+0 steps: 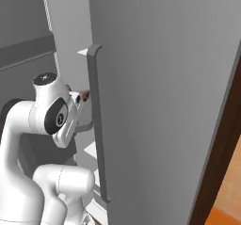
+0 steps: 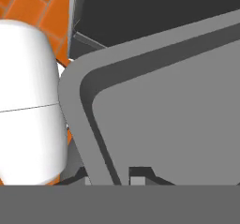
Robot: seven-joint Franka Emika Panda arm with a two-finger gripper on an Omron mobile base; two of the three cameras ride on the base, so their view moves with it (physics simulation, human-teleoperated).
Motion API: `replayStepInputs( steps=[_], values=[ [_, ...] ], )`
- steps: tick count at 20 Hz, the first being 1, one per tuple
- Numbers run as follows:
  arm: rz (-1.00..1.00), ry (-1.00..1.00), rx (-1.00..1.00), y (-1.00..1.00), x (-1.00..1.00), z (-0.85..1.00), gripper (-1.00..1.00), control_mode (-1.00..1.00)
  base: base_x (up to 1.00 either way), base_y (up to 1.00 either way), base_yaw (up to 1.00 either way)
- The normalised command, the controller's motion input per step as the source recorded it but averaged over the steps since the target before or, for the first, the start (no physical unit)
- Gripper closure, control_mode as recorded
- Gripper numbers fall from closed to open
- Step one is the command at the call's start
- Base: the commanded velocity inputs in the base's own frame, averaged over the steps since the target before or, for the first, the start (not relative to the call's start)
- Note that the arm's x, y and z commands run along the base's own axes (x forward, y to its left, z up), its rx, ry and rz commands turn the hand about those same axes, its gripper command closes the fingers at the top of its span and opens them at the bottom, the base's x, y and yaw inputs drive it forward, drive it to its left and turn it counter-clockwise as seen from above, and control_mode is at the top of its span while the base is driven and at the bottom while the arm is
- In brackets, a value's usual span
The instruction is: Take the meat container that has the steak and place it on the second highest rack of the freezer. Then take the vegetable container that has the mushroom and lemon wedge and place it on the highest rack of the freezer.
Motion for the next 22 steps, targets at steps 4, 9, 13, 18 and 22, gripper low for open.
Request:
replayStepInputs(
  steps=[4,9,13,18,22],
  values=[
    [0.00,0.00,0.00,0.00,0.00,0.00,1.00,1.00,0.16,0.66,-0.05],
    [0.00,0.00,0.00,0.00,0.00,0.00,1.00,1.00,0.23,0.58,-0.03],
    [0.00,0.00,0.00,0.00,0.00,0.00,1.00,1.00,0.23,0.18,-0.01],
    [0.00,0.00,0.00,0.00,0.00,0.00,1.00,1.00,0.01,0.00,0.00],
    [-0.02,0.00,0.00,0.07,0.29,0.00,1.00,-1.00,0.07,0.00,0.00]
  ],
)
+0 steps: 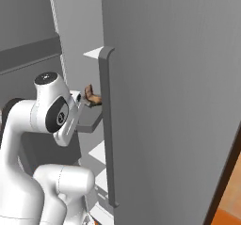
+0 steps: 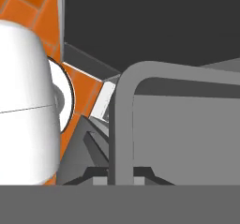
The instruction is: Take the meat container that has the steak and place it on the second highest rack of the freezer. Then take the vegetable container that has the mushroom and lemon wedge and place it on the highest rack of the freezer.
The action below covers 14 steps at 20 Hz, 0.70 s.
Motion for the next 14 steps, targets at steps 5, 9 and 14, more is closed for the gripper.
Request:
replayStepInputs(
  steps=[5,9,14],
  values=[
    [-0.17,0.00,0.00,0.00,0.87,-0.01,1.00,-1.00,0.00,0.00,0.00],
    [-0.24,0.00,0.00,-0.01,0.82,-0.29,1.00,-1.00,0.00,0.00,0.00],
    [-0.02,-0.07,0.00,-0.26,0.25,-0.58,1.00,-1.00,0.00,0.00,0.00]
  ],
)
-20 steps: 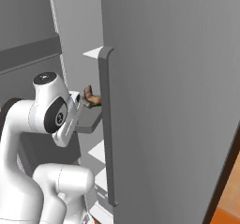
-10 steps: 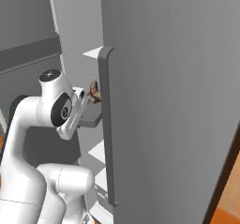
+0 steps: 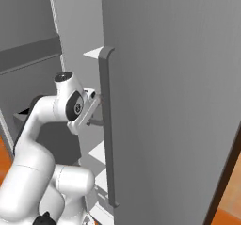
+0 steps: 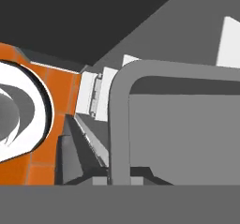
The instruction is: Take the meat container that has the steak and place it on the second highest rack of the freezer. Then take the vegetable container that has the mushroom and lemon wedge and place it on the highest rack of the freezer.
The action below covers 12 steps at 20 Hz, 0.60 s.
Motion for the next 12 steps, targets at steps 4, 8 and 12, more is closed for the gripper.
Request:
replayStepInputs(
  steps=[4,8,12],
  values=[
    [-0.01,-0.01,0.00,-0.03,0.58,-0.03,1.00,-1.00,0.00,0.00,0.00],
    [-0.06,0.00,0.00,0.00,0.62,0.00,1.00,-1.00,0.00,0.00,0.00],
    [0.00,0.00,0.00,0.00,0.79,0.00,1.00,-1.00,0.00,0.00,0.00]
  ],
)
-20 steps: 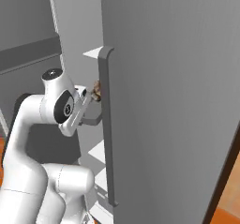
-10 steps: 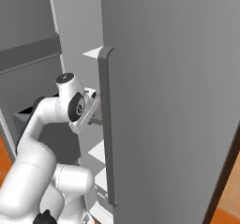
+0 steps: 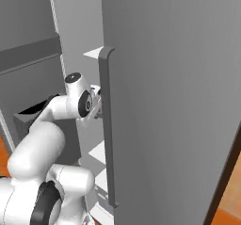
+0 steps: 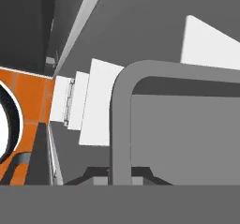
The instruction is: Take the meat container that has the steak and place it on the second highest rack of the freezer. Then take the vegetable container that has the mushroom and lemon wedge and place it on the highest rack of the freezer.
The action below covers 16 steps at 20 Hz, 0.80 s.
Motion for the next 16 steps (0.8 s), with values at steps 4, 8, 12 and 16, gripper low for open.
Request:
replayStepInputs(
  steps=[4,8,12,16],
  values=[
    [0.00,0.00,0.00,-0.03,0.85,-0.01,1.00,-1.00,0.00,0.00,0.00],
    [0.00,0.00,0.01,-0.27,0.73,-0.17,1.00,-1.00,0.00,0.00,0.00],
    [0.00,0.00,0.00,-0.11,0.56,-0.47,1.00,-1.00,0.00,0.00,0.00],
    [0.00,0.00,0.00,0.00,0.46,-0.58,1.00,-1.00,0.00,0.00,0.00]
  ],
)
